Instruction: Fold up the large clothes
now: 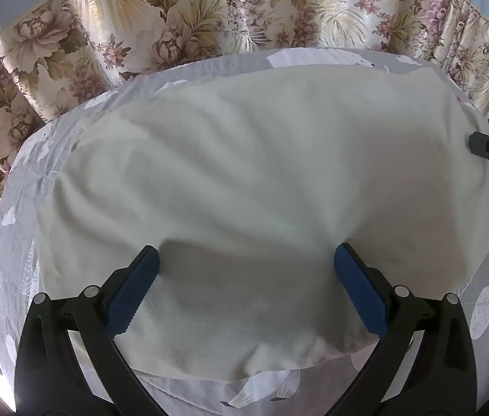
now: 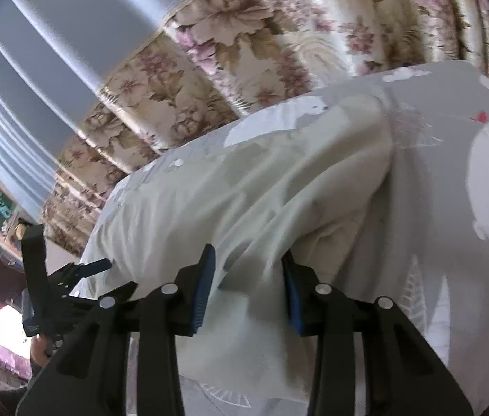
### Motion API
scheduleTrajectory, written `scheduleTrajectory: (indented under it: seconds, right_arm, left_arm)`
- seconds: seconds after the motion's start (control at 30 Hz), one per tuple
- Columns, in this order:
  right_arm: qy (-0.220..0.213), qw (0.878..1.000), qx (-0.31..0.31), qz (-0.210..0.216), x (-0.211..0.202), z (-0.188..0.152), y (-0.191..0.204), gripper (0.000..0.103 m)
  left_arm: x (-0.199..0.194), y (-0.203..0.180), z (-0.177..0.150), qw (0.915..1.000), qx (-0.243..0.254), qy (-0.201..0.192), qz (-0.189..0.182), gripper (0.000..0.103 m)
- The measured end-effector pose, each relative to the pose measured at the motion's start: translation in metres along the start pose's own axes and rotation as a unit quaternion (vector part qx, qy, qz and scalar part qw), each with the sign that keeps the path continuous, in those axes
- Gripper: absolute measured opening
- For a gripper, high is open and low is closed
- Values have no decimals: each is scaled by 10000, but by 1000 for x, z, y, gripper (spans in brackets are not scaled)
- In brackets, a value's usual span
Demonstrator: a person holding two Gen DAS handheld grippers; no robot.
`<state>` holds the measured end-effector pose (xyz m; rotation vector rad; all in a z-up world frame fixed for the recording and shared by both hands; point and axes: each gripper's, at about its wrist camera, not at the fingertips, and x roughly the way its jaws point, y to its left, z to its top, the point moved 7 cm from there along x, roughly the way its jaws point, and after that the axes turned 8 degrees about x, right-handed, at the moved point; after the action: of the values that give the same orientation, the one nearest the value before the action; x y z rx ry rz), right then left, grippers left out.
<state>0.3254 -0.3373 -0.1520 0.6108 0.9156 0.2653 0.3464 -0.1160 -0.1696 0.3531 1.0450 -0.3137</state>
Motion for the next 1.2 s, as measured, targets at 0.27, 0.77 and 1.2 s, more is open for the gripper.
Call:
scheduleTrajectory:
  seconds: [0.27, 0.77, 1.2]
  right_arm:
    - [167, 9988, 414, -179, -9, -10, -37, 56]
    - [270, 9957, 745, 487, 28, -22, -24, 49]
    - [-64, 9941, -131, -1077, 23, -14, 13, 33]
  left_arm:
    - [1, 0, 0, 10000, 36, 24, -26, 100]
    - [3, 1, 1, 10000, 24, -18, -5, 100]
    - [11, 1, 4, 9999, 72, 1, 72, 100]
